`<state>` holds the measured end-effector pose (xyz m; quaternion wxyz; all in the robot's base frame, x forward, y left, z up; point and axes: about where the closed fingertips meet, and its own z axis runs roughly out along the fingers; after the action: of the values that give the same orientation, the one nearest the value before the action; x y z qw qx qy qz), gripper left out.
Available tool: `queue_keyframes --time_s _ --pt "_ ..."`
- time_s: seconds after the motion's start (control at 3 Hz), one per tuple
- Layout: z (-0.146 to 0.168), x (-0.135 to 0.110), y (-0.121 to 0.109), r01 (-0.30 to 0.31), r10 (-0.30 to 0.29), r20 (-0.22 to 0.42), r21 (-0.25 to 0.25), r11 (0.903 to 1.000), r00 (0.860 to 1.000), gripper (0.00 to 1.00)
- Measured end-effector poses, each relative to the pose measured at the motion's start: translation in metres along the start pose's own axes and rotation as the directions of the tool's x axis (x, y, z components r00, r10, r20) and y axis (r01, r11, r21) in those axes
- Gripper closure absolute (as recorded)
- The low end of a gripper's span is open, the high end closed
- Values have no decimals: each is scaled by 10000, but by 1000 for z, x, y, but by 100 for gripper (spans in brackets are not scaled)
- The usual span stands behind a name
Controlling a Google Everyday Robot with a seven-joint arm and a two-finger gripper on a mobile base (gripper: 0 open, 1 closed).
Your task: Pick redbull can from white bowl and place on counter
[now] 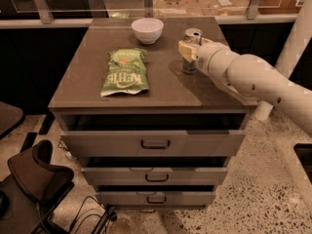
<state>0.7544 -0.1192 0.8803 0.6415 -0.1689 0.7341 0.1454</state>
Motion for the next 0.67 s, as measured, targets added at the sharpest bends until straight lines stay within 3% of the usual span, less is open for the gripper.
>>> queue_keyframes --time_s 0.67 --pt "-1 -6 0 -2 2 -1 0 10000 10000 59"
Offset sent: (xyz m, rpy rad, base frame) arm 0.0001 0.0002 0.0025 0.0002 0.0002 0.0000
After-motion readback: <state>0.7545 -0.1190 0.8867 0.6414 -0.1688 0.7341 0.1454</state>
